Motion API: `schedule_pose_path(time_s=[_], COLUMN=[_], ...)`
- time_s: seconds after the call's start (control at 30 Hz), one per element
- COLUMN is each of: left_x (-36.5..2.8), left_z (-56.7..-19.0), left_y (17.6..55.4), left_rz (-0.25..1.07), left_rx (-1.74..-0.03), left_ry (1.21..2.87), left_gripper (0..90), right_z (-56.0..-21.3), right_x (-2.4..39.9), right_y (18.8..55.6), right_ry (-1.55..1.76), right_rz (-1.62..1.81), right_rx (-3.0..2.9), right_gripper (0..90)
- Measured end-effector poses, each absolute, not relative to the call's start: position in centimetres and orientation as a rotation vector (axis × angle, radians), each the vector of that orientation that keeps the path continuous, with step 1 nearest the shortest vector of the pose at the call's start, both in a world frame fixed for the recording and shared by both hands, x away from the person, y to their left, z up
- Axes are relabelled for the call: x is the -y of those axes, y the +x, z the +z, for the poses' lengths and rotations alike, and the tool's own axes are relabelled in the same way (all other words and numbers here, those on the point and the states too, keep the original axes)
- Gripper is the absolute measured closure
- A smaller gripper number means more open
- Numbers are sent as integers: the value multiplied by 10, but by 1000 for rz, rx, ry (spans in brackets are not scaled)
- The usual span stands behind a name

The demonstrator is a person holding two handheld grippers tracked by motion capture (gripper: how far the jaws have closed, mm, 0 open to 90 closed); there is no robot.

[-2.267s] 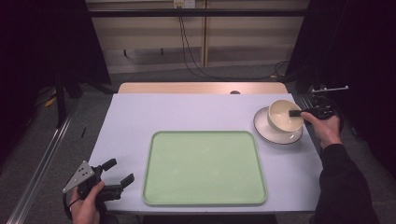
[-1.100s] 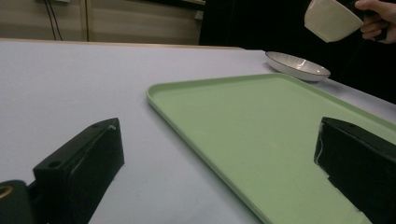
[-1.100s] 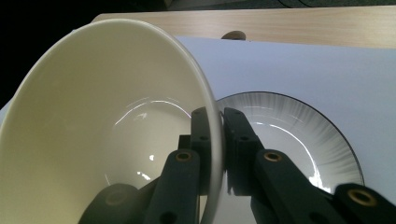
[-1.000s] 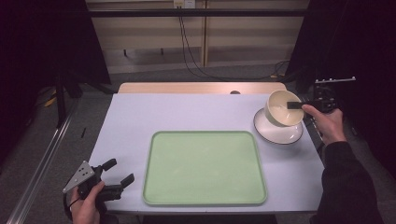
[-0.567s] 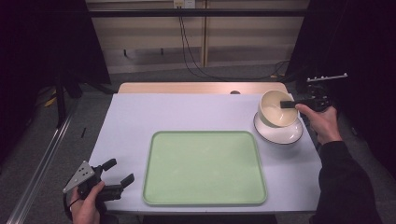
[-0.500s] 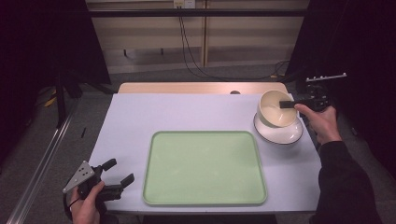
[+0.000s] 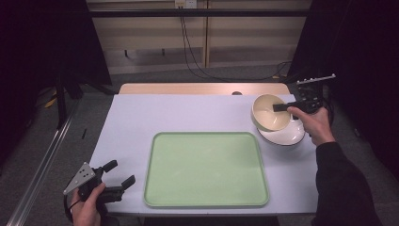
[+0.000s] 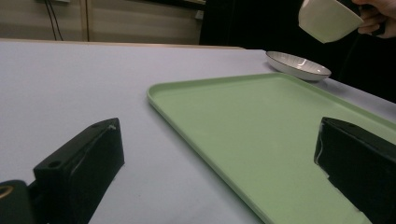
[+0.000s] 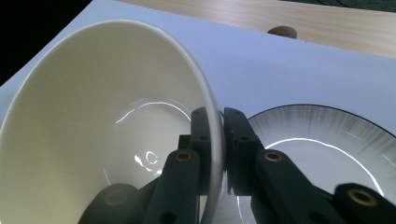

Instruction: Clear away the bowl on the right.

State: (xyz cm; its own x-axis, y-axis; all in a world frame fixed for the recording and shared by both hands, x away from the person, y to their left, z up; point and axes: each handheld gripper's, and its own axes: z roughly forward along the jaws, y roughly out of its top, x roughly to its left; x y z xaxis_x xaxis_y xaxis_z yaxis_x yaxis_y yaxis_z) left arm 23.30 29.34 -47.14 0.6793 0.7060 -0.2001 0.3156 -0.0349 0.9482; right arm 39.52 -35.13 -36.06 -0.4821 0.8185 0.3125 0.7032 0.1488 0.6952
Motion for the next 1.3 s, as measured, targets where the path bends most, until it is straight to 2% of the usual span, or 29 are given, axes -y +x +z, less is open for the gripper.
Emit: schedule_pose_path(time_s=[0.87,1.3], left_x=[-292,-292], left_z=[-471,-472], left_y=[233,233], left_rz=[381,382], left_rx=[-857,-856], left_ry=[1616,1617], left_gripper=[15,15], right_z=[-375,-394], right_x=[320,302], right_y=[404,411], right_ry=[1486,1495], right_rz=[1212,1107], right_rx=[-2372,-2436], right_gripper=[835,835])
